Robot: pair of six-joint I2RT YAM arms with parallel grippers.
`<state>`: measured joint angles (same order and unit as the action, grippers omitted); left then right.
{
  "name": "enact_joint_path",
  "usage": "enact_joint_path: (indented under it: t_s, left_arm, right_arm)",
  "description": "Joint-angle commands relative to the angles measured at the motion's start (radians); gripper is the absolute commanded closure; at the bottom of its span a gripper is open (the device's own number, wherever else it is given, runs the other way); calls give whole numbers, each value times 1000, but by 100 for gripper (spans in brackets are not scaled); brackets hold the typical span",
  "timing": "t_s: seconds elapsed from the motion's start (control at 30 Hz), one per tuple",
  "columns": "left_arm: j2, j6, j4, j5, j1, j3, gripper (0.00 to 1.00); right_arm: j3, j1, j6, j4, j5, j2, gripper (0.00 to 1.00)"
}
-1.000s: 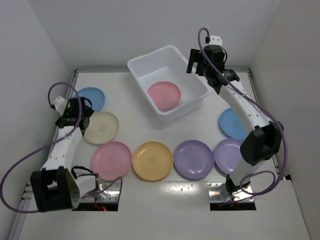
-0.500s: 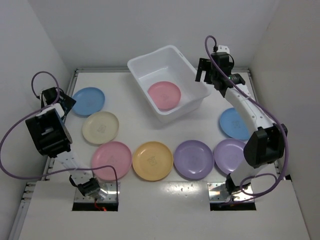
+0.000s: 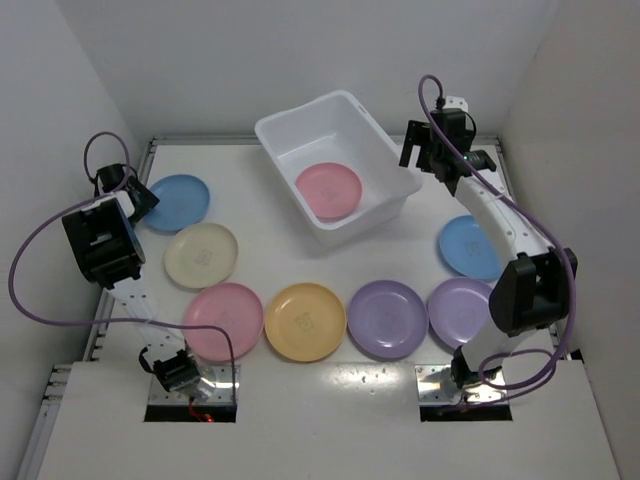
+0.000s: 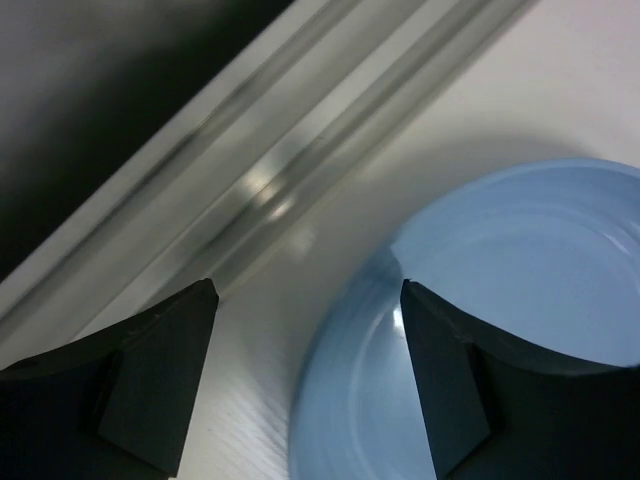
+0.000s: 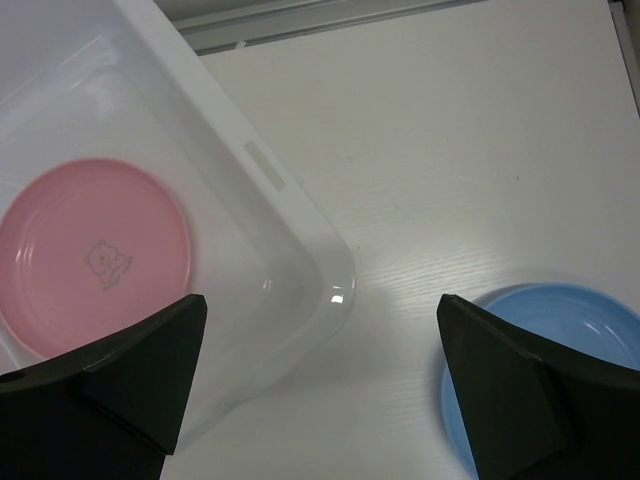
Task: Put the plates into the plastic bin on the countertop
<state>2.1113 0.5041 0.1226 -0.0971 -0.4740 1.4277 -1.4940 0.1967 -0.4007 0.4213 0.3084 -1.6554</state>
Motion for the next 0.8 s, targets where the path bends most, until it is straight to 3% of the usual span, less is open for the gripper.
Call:
enact_joint_path:
  t_s: [0.0,0.1,0.3,0.33,0.37,0.57,0.77]
  left_arm:
    - [9,-1,55,-39,3,27,20]
    - [44,-10,65,-39,12,36,25]
    - [49,-10,98,-19,34,86,80]
    - [36,-10,98,-36,34,86,93]
    - [21,-10,98,-52,43,97,98]
    - [-172,34,98,-82,55,129,100]
    - [-342,44,98,-176,205,233,100]
  right_arm:
    - [15,-19,-12,-19,21,61,0]
    - [38,-28,-32,-41,21,85,0]
    - [48,-37,-53,-41,21,94,0]
    - [48,-37,-53,-30,11,94,0]
    - [57,-37,-64,-30,11,94,0]
    - [84,-46,-64,-39,0,137,0]
    - [116,-56,-64,-39,21,167,0]
